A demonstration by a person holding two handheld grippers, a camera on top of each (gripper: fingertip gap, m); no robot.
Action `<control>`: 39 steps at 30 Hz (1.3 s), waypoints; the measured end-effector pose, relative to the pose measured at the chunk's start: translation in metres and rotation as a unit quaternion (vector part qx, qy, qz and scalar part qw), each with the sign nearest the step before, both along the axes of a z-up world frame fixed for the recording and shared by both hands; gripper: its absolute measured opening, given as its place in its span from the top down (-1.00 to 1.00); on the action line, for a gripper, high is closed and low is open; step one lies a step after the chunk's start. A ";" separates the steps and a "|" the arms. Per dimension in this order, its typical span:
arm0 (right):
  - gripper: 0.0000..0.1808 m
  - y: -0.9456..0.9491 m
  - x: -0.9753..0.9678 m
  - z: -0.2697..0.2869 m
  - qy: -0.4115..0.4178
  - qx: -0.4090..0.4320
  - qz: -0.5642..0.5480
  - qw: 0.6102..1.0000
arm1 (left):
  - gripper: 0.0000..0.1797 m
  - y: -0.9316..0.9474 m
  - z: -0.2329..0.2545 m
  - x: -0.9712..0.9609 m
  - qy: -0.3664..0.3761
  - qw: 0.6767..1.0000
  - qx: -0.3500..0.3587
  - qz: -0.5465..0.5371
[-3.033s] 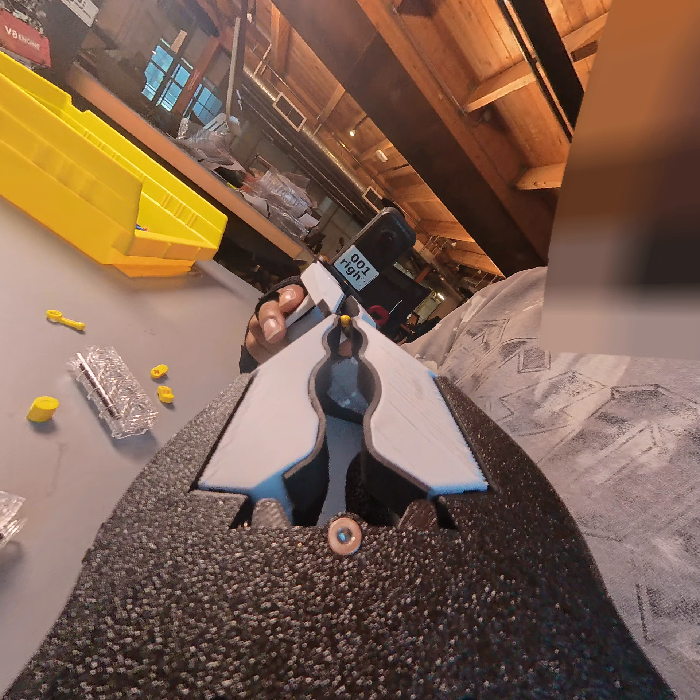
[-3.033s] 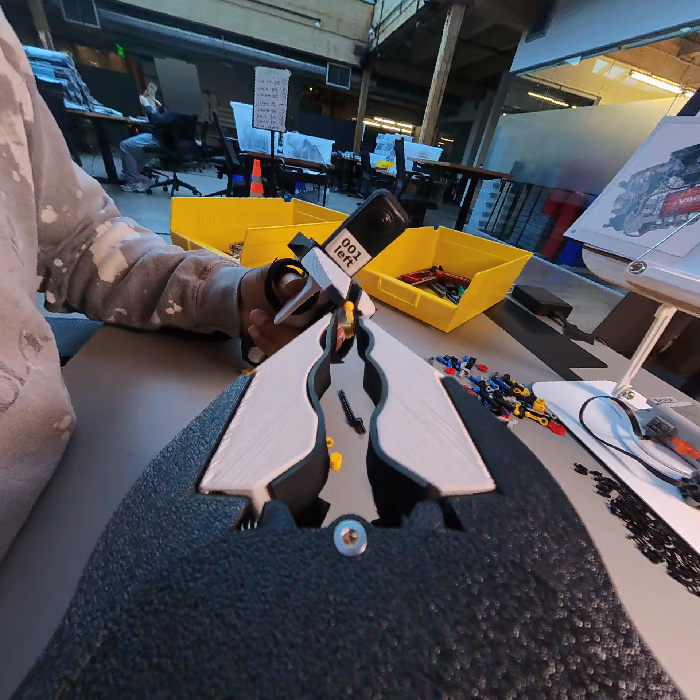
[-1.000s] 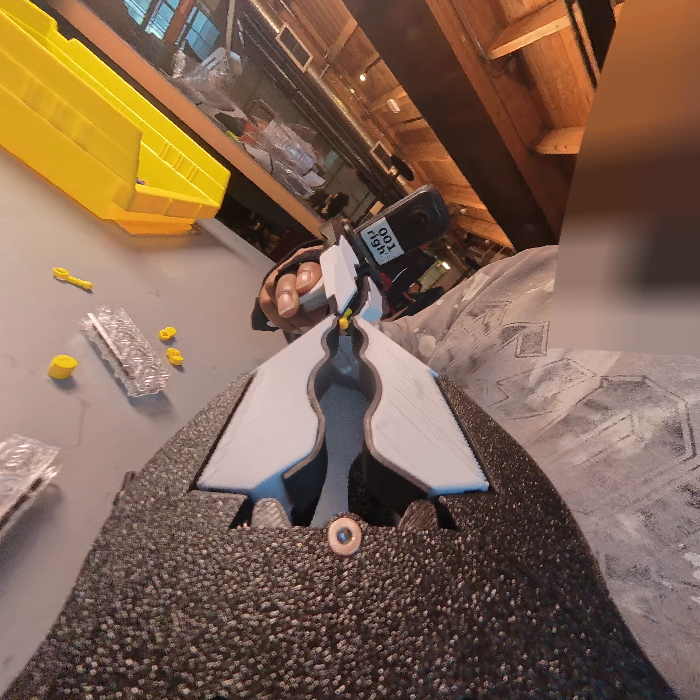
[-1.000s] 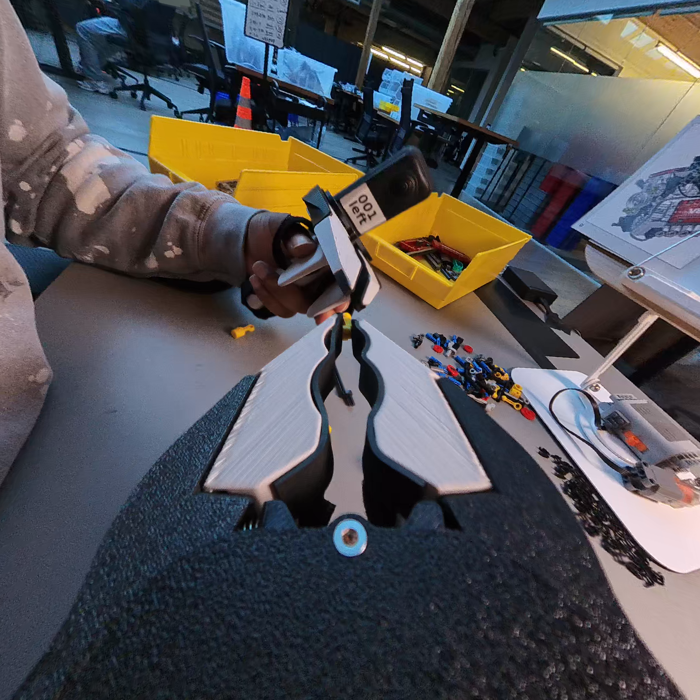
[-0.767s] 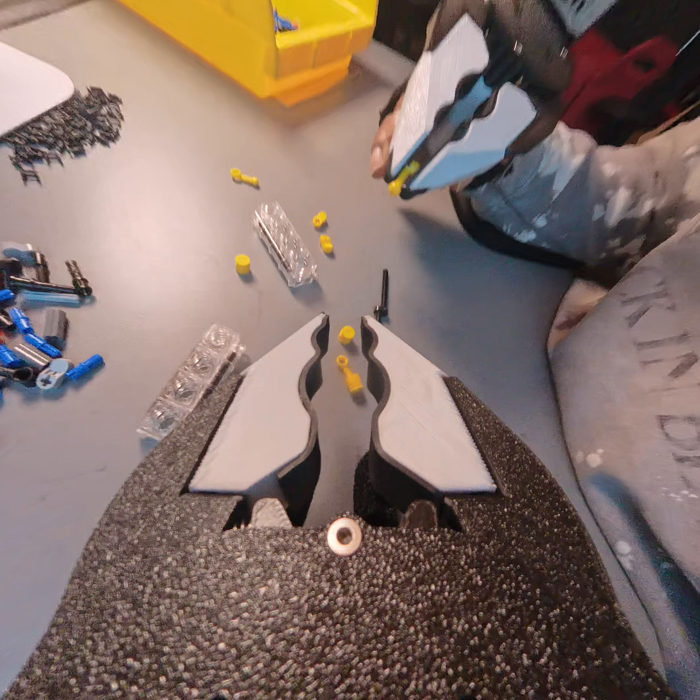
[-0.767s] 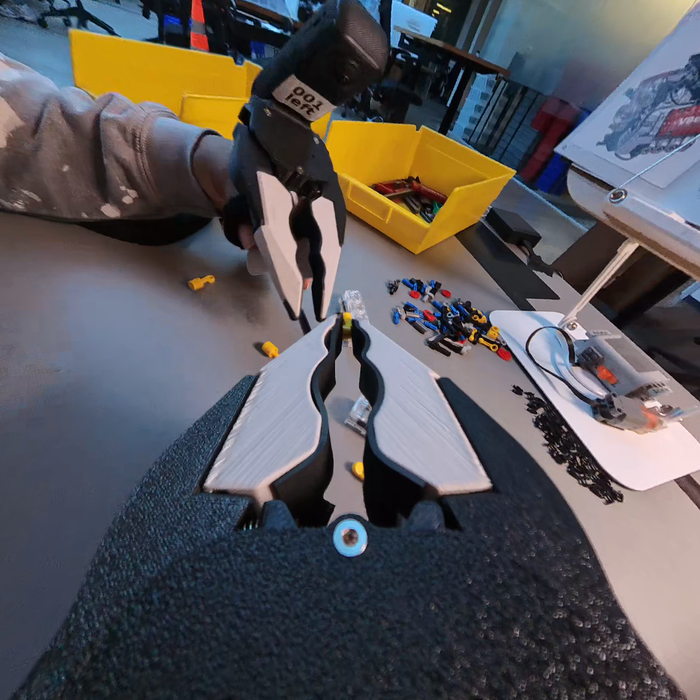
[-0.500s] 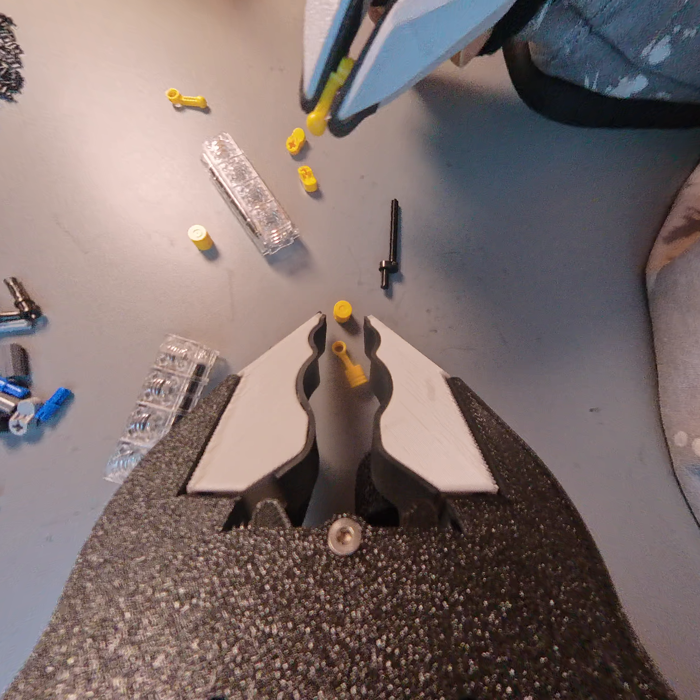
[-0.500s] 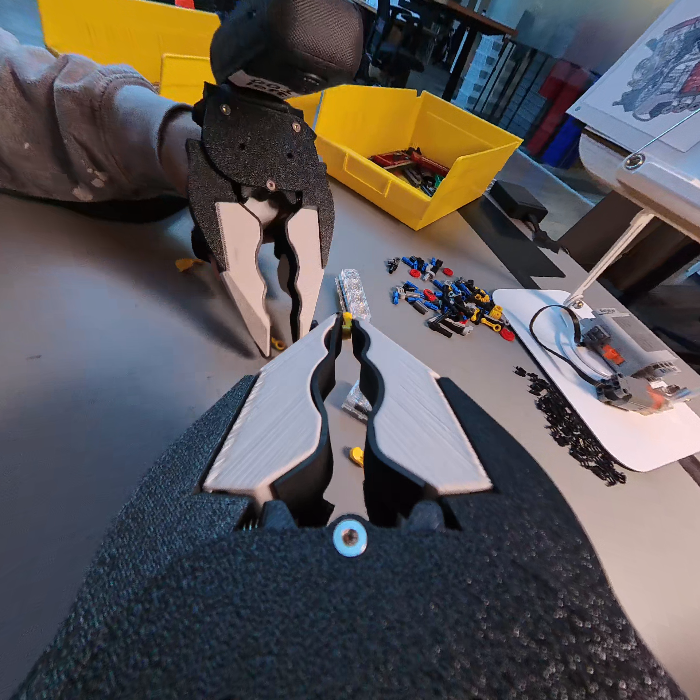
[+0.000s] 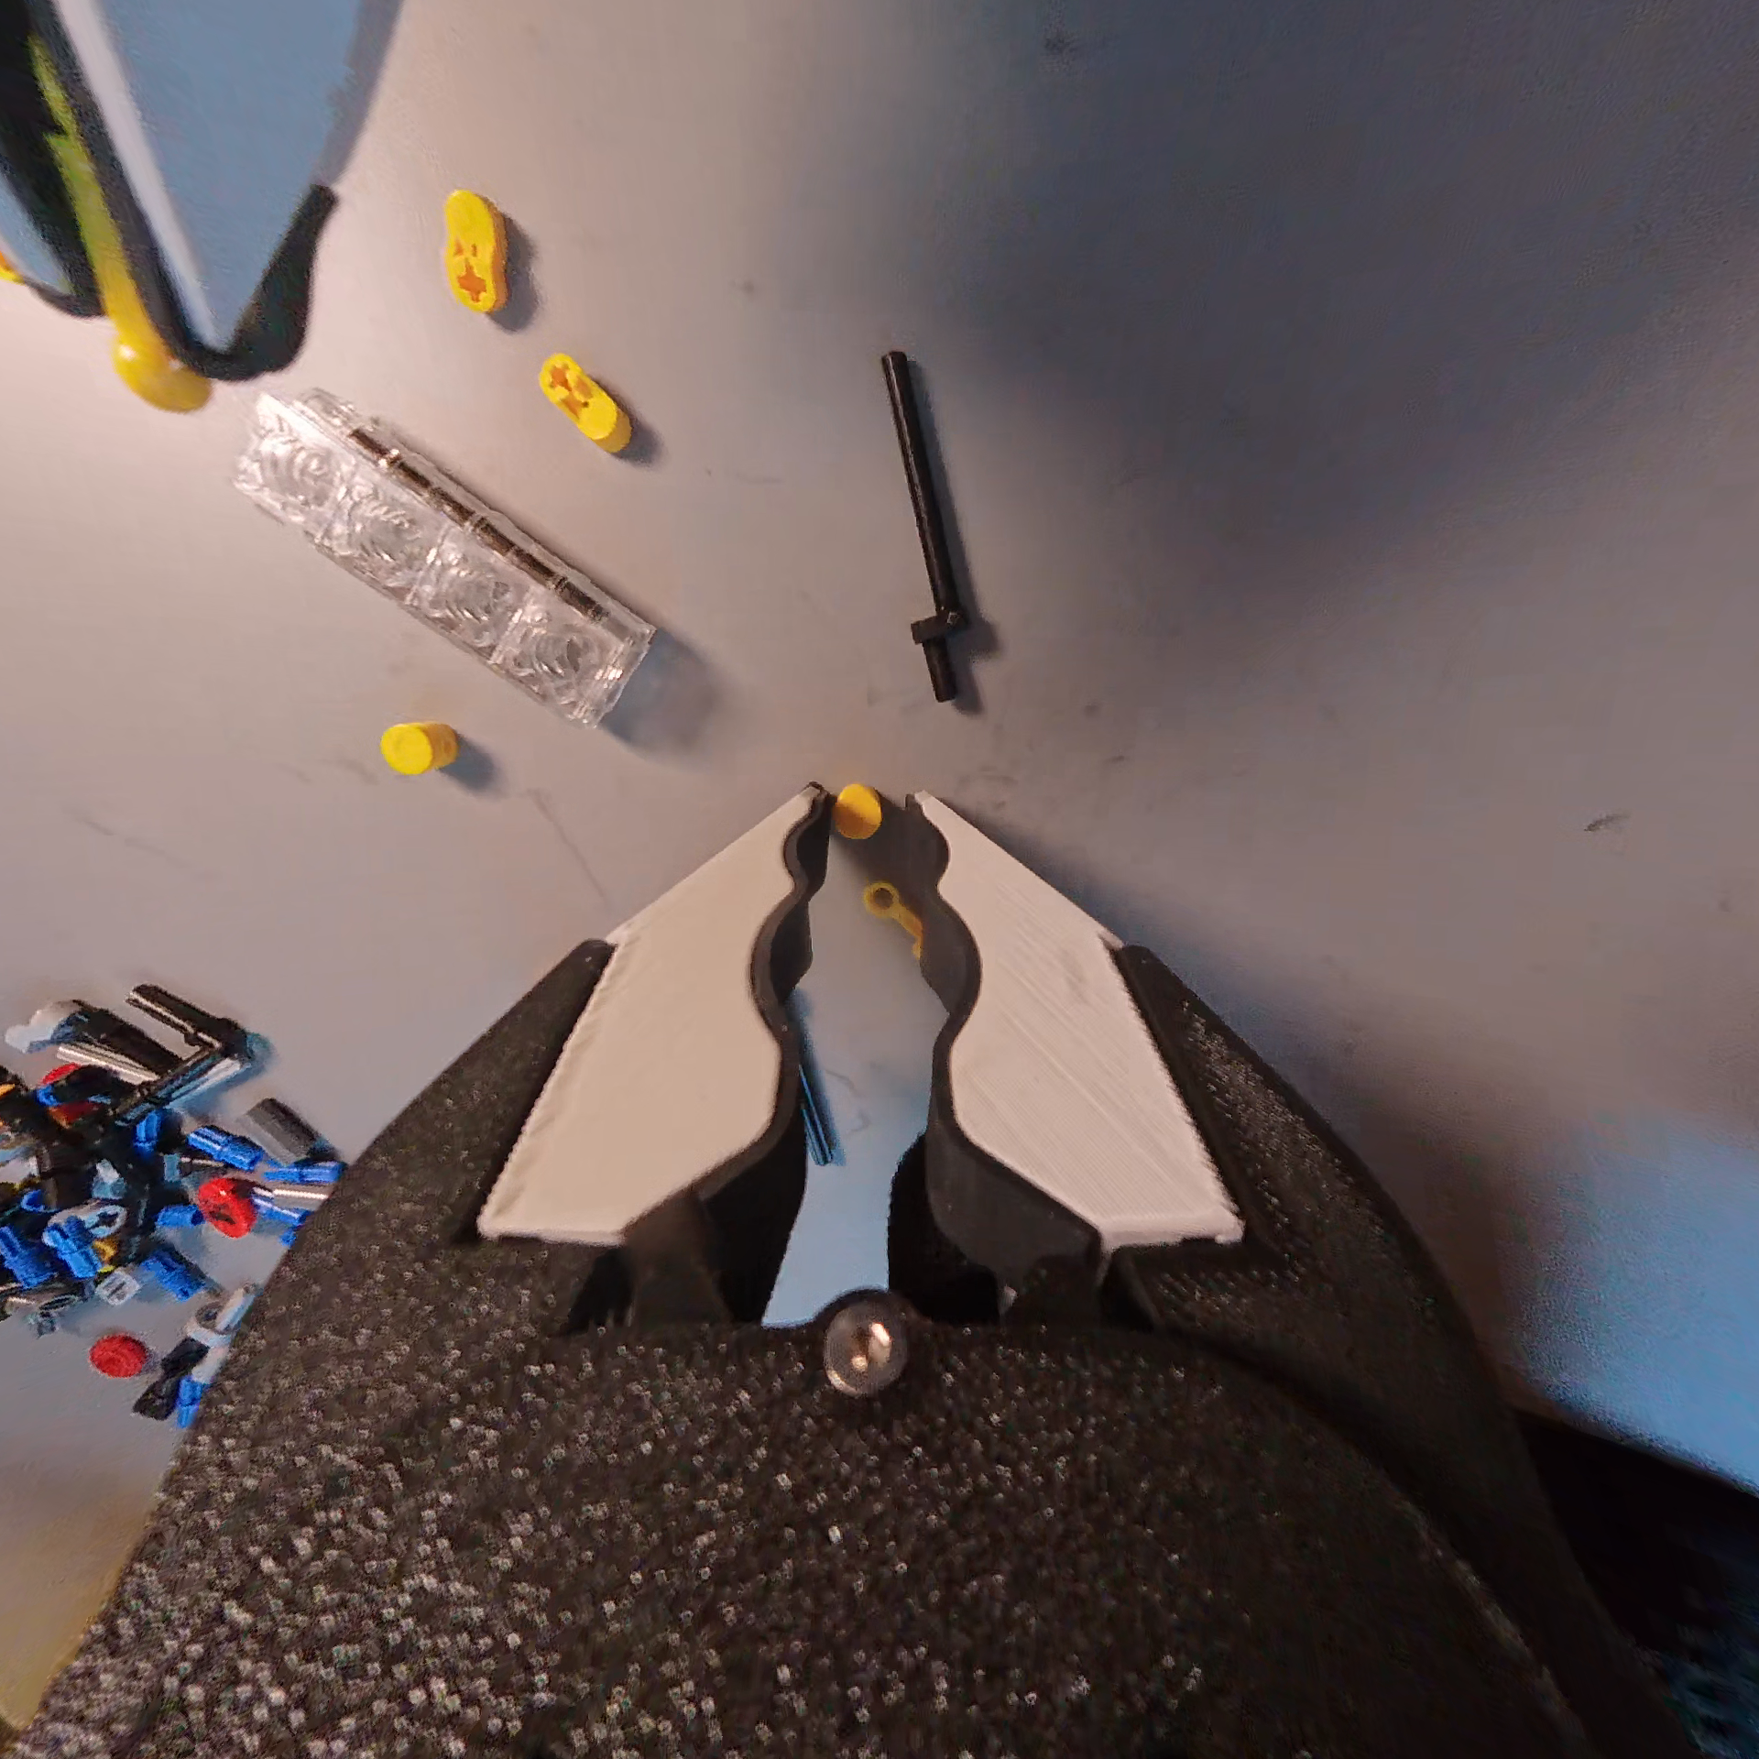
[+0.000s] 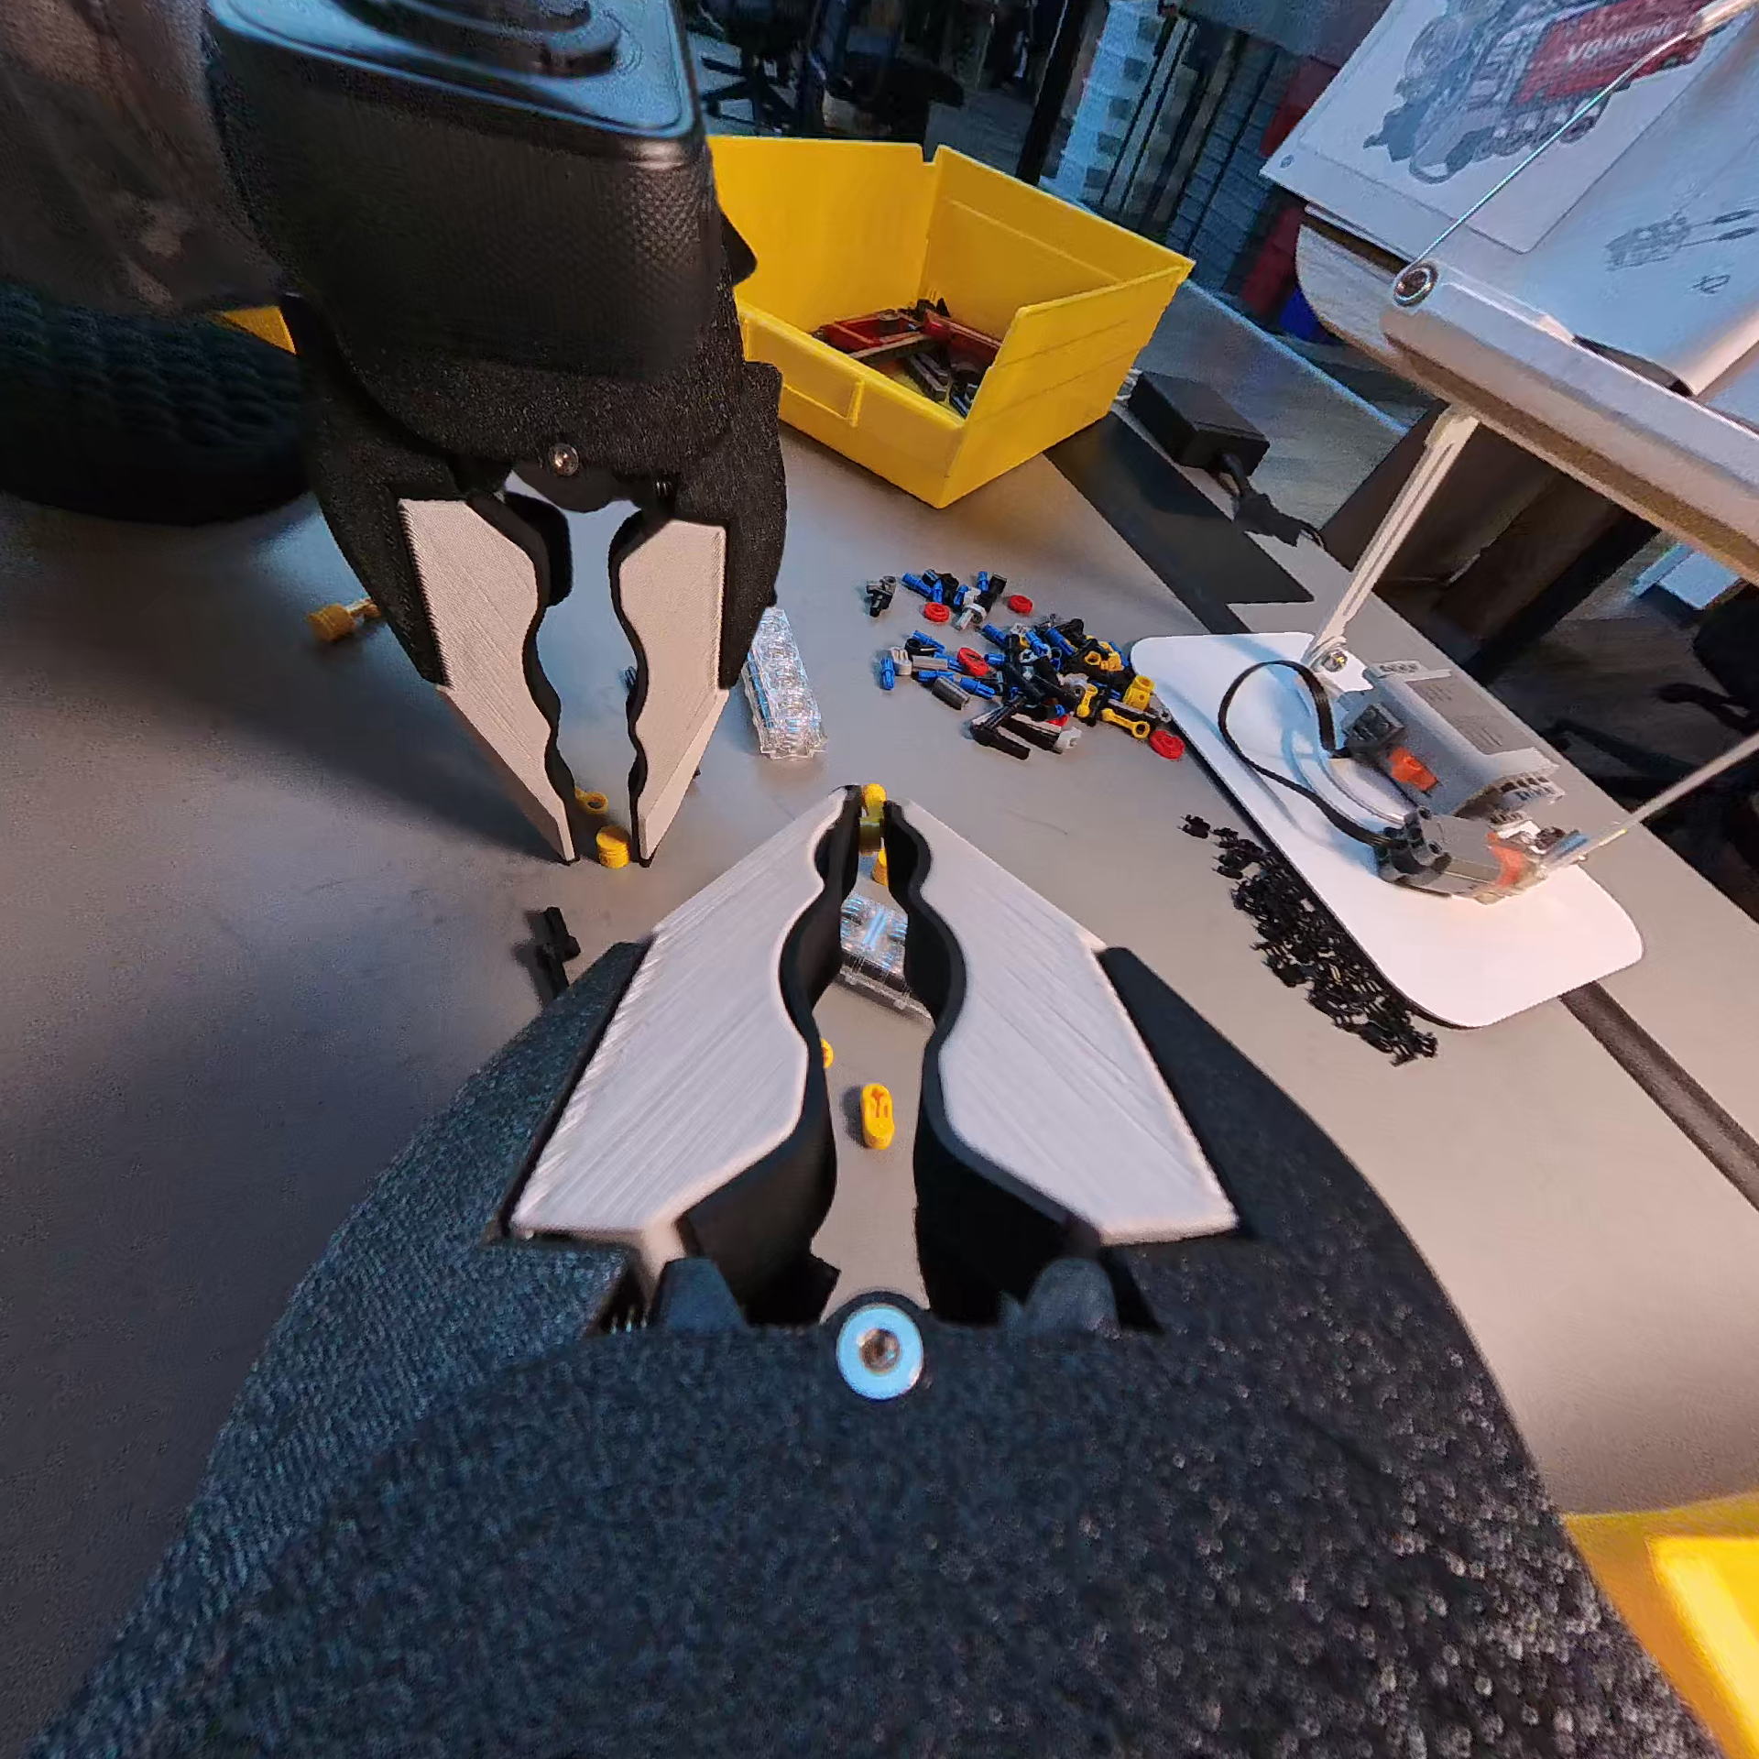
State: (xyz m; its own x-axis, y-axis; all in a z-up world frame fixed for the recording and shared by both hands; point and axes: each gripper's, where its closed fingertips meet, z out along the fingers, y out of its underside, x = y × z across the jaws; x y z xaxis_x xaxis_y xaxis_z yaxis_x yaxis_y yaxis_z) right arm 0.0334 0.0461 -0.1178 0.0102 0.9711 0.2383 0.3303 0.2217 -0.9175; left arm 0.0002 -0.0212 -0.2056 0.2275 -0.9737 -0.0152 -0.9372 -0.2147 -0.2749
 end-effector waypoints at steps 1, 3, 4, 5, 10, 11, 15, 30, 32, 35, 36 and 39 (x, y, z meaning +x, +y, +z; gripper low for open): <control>0.96 0.001 0.001 0.000 0.001 -0.001 -0.001 1.000 | 0.85 0.000 0.000 0.000 0.007 1.000 -0.002 -0.005; 0.96 0.001 0.002 0.000 0.000 -0.001 -0.001 1.000 | 0.86 0.000 0.000 0.000 0.021 1.000 -0.005 -0.013; 0.96 0.001 0.002 0.000 -0.001 -0.002 0.000 1.000 | 0.86 0.000 0.000 0.000 0.027 0.999 -0.005 -0.016; 0.96 0.000 0.001 0.000 -0.001 -0.003 0.003 1.000 | 0.86 0.000 0.000 -0.001 0.032 0.999 -0.005 -0.018; 0.96 -0.004 0.000 -0.003 -0.008 -0.005 0.011 1.000 | 0.92 -0.002 0.000 0.000 0.036 0.999 -0.010 -0.029; 0.96 -0.004 -0.001 -0.004 -0.009 -0.006 0.012 1.000 | 0.92 -0.001 0.000 0.000 0.030 0.999 -0.003 -0.028; 0.96 -0.014 -0.004 0.002 0.011 -0.026 0.035 0.999 | 0.93 0.011 0.029 0.015 -0.182 0.981 0.008 0.071; 0.97 -0.058 -0.029 0.046 0.149 -0.086 0.096 0.980 | 0.94 0.007 0.136 0.010 -0.689 0.692 -0.081 0.197; 0.96 -0.058 -0.031 0.045 0.144 -0.083 0.093 0.982 | 0.94 0.009 0.136 0.010 -0.695 0.684 -0.090 0.202; 0.97 -0.058 -0.031 0.046 0.152 -0.083 0.089 0.981 | 0.94 0.009 0.137 0.010 -0.702 0.674 -0.103 0.205; 0.97 -0.058 -0.032 0.046 0.153 -0.078 0.087 0.981 | 0.94 0.008 0.137 0.009 -0.707 0.667 -0.113 0.206; 0.97 -0.058 -0.033 0.043 0.145 -0.060 0.079 0.985 | 0.93 0.009 0.135 0.008 -0.722 0.638 -0.148 0.223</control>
State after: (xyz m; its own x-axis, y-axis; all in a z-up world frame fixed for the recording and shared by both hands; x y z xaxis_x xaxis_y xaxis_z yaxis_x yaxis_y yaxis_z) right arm 0.0004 -0.0119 -0.0744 -0.0926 0.9871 0.1303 0.0219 0.1328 -0.9909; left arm 0.0083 -0.0122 -0.0709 0.0528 -0.7190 0.6930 0.4193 -0.6139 -0.6688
